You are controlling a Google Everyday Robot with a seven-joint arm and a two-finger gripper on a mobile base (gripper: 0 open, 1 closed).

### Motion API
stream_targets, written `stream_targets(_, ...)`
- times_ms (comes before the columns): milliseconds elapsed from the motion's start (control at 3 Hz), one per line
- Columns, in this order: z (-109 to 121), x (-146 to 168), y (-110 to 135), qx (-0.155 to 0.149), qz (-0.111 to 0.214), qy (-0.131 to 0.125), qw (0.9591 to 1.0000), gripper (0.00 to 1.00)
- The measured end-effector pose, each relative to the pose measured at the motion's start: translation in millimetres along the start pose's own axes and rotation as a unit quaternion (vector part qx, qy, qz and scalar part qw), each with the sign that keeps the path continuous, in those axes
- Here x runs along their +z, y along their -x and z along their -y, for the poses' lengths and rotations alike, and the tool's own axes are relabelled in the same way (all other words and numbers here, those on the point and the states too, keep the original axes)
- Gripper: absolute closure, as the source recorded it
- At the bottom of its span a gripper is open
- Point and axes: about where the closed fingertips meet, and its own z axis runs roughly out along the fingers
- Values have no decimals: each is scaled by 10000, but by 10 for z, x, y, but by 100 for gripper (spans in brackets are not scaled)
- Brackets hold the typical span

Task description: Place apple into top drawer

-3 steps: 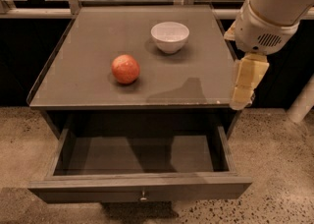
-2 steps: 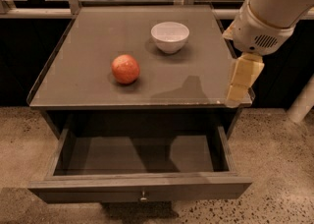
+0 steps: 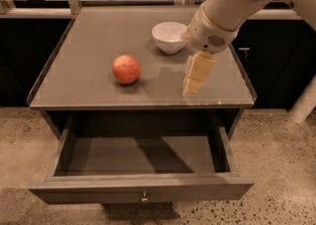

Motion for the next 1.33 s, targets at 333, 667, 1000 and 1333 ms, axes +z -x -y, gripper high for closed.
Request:
stream_targets(333,125,351,429,-332,411,302,9981,0)
stream_targets(667,208,648,785,-561,723,572,9942,0)
stream_targets(1000,220,907,1058,-882,717,928,9892,0)
stream_targets(1333,198,934,1095,-893,719,961,9887,0)
